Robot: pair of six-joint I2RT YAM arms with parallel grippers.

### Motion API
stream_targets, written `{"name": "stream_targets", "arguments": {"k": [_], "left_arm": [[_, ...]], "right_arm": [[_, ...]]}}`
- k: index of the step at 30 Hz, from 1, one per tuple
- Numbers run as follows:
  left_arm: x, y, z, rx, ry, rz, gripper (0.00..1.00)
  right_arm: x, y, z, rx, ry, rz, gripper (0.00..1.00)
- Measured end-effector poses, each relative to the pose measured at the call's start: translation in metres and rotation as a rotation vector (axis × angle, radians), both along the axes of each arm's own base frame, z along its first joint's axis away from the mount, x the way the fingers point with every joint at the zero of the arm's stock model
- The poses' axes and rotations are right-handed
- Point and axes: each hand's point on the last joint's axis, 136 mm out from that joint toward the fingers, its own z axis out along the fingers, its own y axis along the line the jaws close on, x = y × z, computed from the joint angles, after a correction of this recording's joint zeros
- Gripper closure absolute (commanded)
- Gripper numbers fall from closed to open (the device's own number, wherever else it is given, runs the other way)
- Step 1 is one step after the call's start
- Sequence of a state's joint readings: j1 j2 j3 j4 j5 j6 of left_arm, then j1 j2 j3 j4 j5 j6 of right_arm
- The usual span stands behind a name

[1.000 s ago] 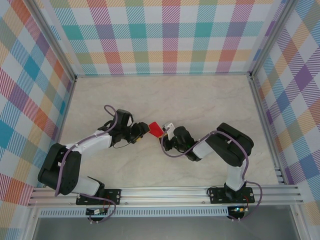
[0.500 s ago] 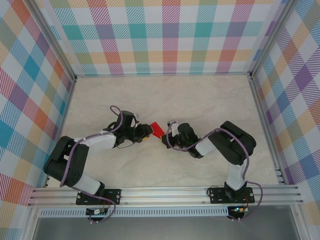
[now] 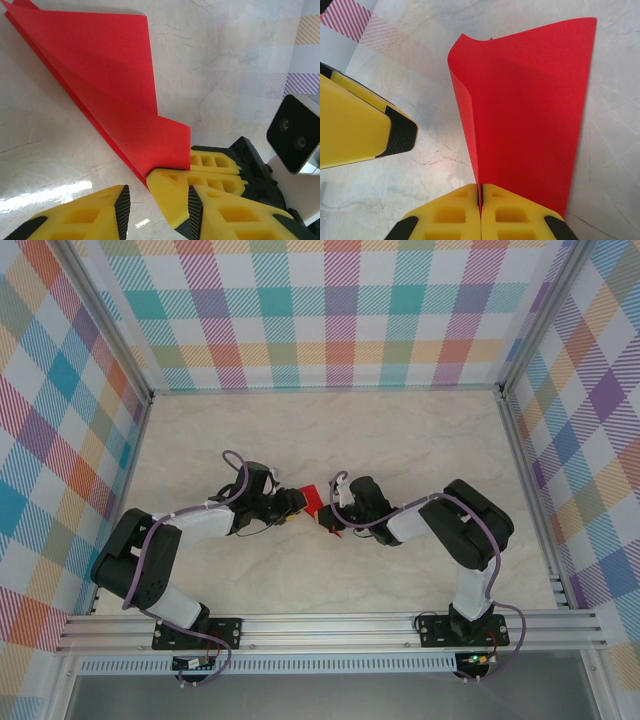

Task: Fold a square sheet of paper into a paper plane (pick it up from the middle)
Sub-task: Fold the wing for the third time at the center of the table.

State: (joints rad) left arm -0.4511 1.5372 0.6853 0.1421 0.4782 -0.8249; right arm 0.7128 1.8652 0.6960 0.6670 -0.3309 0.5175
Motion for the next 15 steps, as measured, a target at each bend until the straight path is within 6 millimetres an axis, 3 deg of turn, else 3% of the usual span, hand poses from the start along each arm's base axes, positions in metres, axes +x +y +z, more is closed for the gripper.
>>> {"name": "stream_targets", "arguments": {"k": [15], "left_arm": [[0.0049, -0.0015, -0.0041, 0.002, -0.014, -0.001, 0.65]], "right_arm": [[0.0014, -0.0081, -0.0057, 0.062, 0.17, -0.041, 0.94]]}}
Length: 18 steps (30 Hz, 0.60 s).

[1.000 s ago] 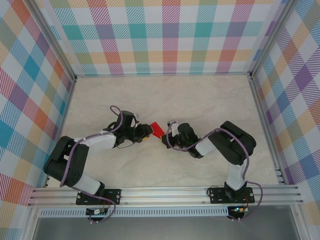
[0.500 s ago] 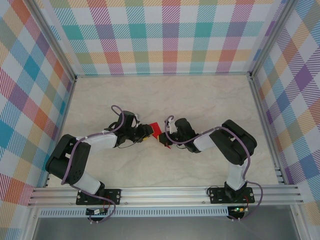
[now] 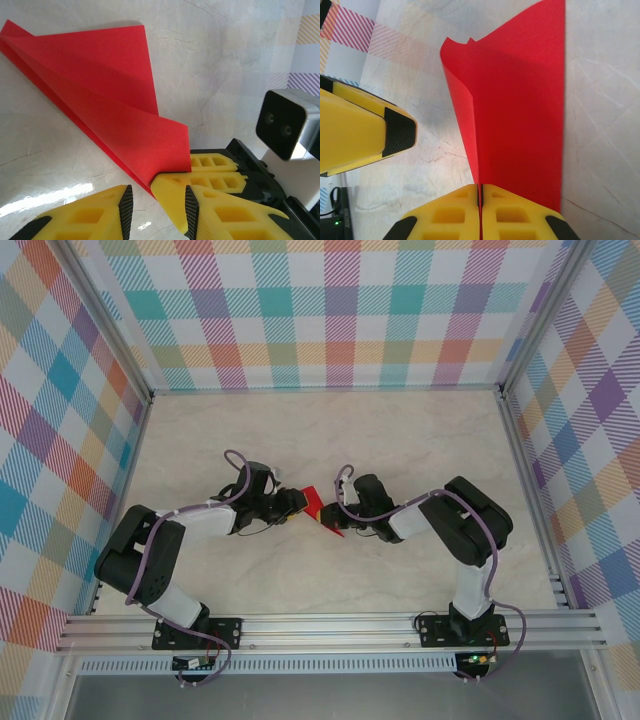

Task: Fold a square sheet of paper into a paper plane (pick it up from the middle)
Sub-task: Fold the wing for the third time at the center of the table.

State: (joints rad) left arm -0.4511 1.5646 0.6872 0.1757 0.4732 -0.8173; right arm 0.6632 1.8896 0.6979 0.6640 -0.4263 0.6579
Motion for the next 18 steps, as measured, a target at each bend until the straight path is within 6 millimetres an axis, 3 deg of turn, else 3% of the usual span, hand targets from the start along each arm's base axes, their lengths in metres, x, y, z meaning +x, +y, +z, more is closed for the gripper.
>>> {"name": "stream_targets", "arguments": {"k": [18], "left_arm": [[0.012, -0.009, 0.0, -0.018, -0.058, -0.007, 0.69]], "right_arm": [[0.001, -0.004, 0.0, 0.102, 0.159, -0.014, 0.94]]}}
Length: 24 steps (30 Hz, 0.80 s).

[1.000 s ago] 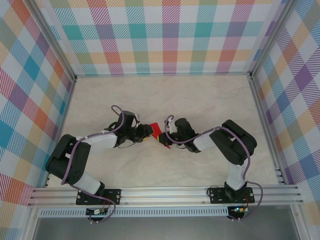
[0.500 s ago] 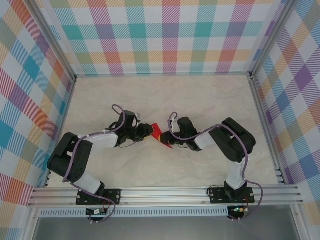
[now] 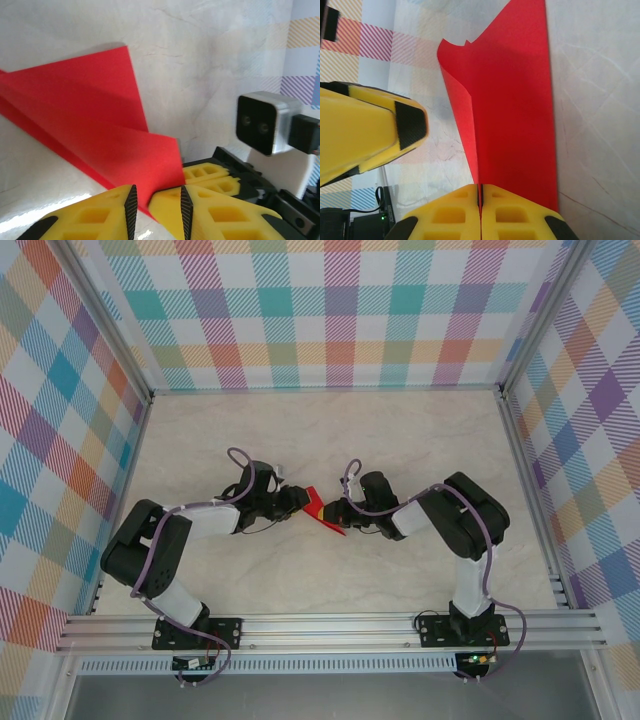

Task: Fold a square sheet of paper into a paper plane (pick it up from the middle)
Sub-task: Fold the wing for the third time at the center of the table.

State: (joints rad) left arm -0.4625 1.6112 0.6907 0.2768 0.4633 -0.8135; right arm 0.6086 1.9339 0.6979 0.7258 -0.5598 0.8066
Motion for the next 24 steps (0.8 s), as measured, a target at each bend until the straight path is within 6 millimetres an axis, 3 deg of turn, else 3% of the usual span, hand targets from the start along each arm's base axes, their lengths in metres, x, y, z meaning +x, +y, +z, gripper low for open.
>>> {"name": "stream_targets", "arguments": {"k": [16, 24], "left_arm": [[-0.003, -0.009, -0.015, -0.009, 0.022, -0.032, 0.72], [0.0, -0.014, -0.011, -0.025, 0.001, -0.056, 0.73]], "right_arm": [[0.0, 0.001, -0.003, 0.027, 0.066, 0.008, 0.92], [-0.001, 0.005, -0.001, 0.023, 0.045, 0.053, 0.8]]}}
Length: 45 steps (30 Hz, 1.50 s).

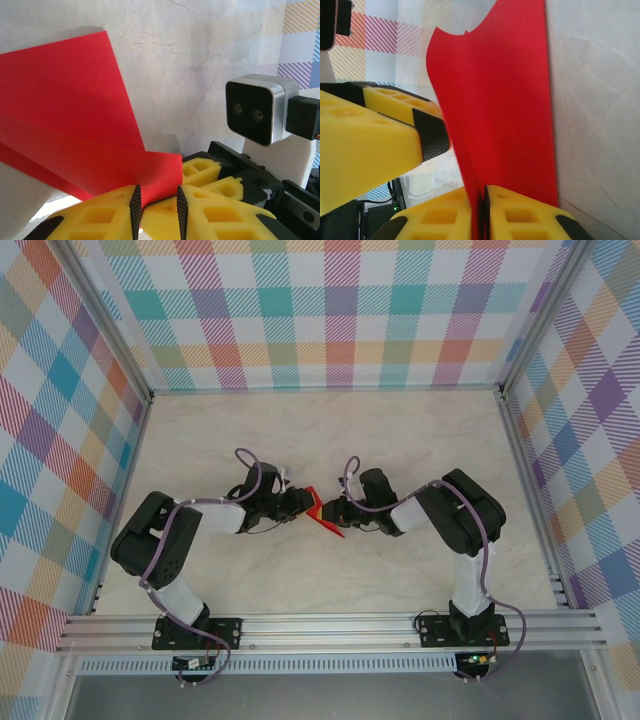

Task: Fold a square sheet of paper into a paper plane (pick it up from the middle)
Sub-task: Fold the wing for the third time at the center of the table.

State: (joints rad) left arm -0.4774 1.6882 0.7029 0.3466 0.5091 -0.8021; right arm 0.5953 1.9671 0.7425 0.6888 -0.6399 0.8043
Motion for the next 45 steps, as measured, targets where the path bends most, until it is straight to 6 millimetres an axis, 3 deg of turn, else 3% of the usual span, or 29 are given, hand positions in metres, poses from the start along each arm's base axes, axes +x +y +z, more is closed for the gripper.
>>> {"name": "stream_targets", "arguments": {"k": [9, 13, 19, 25, 45], "left_arm": [[0.003, -0.001, -0.004, 0.008, 0.003, -0.003, 0.74], [0.003, -0.001, -0.004, 0.009, 0.004, -0.003, 0.75], [0.004, -0.001, -0.001, 0.007, -0.007, -0.003, 0.75], [0.004, -0.002, 0.012, -0.011, -0.038, -0.006, 0.75], [0.004, 0.002, 0.003, 0.014, -0.024, 0.007, 0.77]], "right_arm": [[-0.002, 0.003, 0.004, 0.011, -0.015, 0.035, 0.76], [-0.001, 0.001, 0.002, 0.004, -0.017, 0.033, 0.87], [-0.002, -0.001, -0.003, -0.012, -0.008, 0.036, 0.92], [-0.002, 0.0, -0.005, -0.03, -0.006, 0.06, 0.92], [-0.001, 0.005, -0.009, -0.123, -0.022, 0.119, 0.9]]}}
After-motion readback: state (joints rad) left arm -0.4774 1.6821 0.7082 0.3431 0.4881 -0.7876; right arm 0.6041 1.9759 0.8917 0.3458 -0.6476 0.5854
